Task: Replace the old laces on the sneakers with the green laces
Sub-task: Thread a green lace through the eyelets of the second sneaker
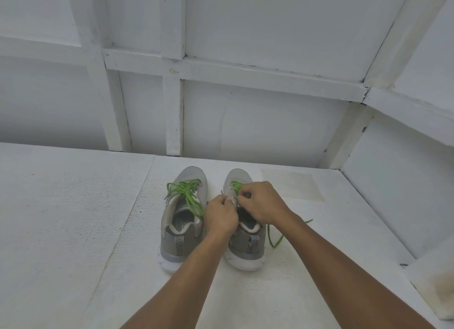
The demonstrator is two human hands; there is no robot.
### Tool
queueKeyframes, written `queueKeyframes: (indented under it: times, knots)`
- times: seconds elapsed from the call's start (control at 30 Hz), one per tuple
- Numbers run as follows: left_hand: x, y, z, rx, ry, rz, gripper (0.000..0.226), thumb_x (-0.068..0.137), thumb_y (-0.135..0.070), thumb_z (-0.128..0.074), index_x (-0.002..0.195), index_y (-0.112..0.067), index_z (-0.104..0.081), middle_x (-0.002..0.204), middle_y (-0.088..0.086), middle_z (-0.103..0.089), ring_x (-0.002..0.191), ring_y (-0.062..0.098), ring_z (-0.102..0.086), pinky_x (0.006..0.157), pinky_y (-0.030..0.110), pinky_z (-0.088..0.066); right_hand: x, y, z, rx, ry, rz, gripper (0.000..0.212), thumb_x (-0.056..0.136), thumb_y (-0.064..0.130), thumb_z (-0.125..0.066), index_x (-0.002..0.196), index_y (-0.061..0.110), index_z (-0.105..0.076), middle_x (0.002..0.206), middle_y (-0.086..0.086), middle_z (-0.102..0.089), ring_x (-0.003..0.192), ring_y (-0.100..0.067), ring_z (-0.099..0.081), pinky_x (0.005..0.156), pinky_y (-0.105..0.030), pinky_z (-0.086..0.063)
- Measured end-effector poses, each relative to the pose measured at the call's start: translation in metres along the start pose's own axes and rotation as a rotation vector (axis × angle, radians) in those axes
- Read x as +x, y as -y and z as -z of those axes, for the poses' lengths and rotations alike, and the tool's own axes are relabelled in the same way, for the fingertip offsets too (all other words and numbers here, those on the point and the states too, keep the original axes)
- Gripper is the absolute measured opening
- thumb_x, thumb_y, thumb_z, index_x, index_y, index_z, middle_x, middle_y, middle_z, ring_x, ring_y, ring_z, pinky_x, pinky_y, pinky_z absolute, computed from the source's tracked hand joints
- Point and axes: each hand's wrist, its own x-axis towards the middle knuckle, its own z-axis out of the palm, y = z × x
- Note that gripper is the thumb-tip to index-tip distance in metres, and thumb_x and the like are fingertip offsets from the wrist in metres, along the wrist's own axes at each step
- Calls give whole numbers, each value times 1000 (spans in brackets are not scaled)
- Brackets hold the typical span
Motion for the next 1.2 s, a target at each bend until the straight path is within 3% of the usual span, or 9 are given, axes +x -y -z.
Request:
queueKeyframes:
  times: [0.23,0.37,0.57,0.77,0.9,0.97,1.03,1.1,1.2]
  knots:
    - [-5,5,3,62,-13,-114,35,99,-22,-43,69,-14,-57,61,1,-53,65,22,-50,59,30,-36,-1,7,-1,-35,-26,1,19,88,22,-52,78,10,-64,77,-6,-63,72,-24,-57,61,-33,-45]
    - [-9,6,2,73,-31,-128,34,100,-27,-42,73,-18,-60,60,-3,-54,63,19,-52,58,29,-36,-2,9,-2,-50,-40,9,19,89,22,-51,81,10,-64,78,-5,-63,72,-23,-57,61,-33,-45]
    - [-11,6,3,77,-20,-126,38,100,-27,-42,65,-17,-56,57,-3,-52,58,16,-49,53,29,-34,-2,7,-6,-174,-30,50,22,94,27,-47,92,15,-66,90,-3,-66,82,-23,-59,74,-38,-52]
    - [15,3,-11,-228,8,136,33,95,-24,-40,77,-4,-61,73,19,-59,67,30,-57,59,29,-40,-1,10,-1,-257,-8,37,21,96,28,-49,95,21,-68,96,-6,-65,85,-27,-60,71,-35,-48]
    - [23,-1,-11,-257,-3,174,22,96,-14,-46,80,-3,-58,67,11,-52,59,22,-47,49,24,-33,-3,10,2,-290,-7,50,18,91,25,-54,98,21,-70,98,-6,-67,86,-27,-61,72,-35,-52]
    - [23,-5,-9,-165,-59,137,28,100,-18,-45,89,2,-60,78,13,-59,73,25,-54,55,27,-38,-6,8,2,-291,-34,85,20,88,22,-58,104,22,-69,102,-4,-67,94,-26,-59,78,-36,-51]
    - [25,-12,-6,-159,-158,110,33,103,-22,-41,100,3,-62,95,14,-64,90,28,-59,76,31,-44,-8,3,2,-313,-84,130,25,86,17,-61,110,23,-66,106,-2,-64,104,-25,-52,82,-36,-45]
    - [24,-24,2,-310,-217,84,31,104,-24,-37,101,-3,-59,97,7,-65,94,24,-61,86,33,-44,-10,-6,3,-341,-136,129,27,85,18,-64,112,21,-58,109,-1,-56,105,-24,-46,80,-33,-38]
    - [29,-52,30,-786,-209,73,32,106,-23,-32,83,-9,-50,74,3,-59,74,22,-67,77,37,-53,-16,-26,3,-242,-221,13,38,82,37,-70,110,20,-50,107,1,-49,100,-20,-43,78,-31,-40]
